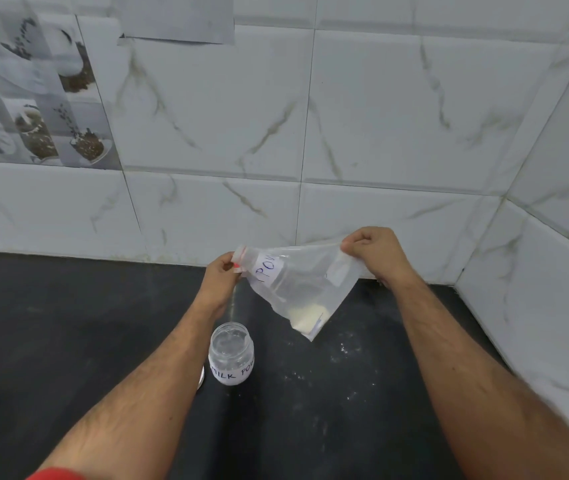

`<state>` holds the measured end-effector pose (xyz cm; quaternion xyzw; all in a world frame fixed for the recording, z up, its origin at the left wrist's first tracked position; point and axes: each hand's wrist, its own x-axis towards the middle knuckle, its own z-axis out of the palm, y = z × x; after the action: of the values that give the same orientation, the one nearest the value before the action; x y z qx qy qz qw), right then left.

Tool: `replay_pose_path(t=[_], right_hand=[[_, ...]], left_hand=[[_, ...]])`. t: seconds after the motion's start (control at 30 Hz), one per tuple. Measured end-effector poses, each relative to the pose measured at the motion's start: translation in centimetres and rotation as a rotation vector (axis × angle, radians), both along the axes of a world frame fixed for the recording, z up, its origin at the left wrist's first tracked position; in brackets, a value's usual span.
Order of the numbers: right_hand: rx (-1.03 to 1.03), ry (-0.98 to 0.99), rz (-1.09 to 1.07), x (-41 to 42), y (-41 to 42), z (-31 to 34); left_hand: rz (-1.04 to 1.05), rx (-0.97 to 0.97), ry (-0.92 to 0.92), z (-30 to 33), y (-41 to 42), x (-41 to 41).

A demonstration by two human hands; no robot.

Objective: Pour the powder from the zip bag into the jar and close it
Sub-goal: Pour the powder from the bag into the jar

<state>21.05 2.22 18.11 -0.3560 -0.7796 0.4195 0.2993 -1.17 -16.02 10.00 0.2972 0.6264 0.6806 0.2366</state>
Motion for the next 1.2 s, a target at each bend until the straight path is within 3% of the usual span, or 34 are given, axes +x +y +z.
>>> replay_pose_path(t=[0.1, 0.63, 0.83, 1.07, 1.2], right_hand=[[-0.072, -0.034, 0.032, 0.5, 0.5, -0.7], [-0.29, 0.174, -0.42, 1.1, 1.4, -8.2], [-0.664, 0.156, -0.198, 1.8, -3.5, -11.0], [-1.159, 0.295, 0.207, 0.9, -9.2, -13.3], [-1.314, 0.452, 0.113, -1.5, -10.8, -14.2]], left_hand=[[0.015, -0.018, 0.052, 0.5, 0.1, 0.1], [-0.046, -0.195, 0.56, 5.1, 4.3, 4.3], [0.038, -0.276, 0.618, 6.0, 5.3, 5.7], [0.127, -0.334, 0.671, 9.2, 7.5, 7.2], [0.084, -0.327, 0.614, 10.6, 8.3, 8.3]])
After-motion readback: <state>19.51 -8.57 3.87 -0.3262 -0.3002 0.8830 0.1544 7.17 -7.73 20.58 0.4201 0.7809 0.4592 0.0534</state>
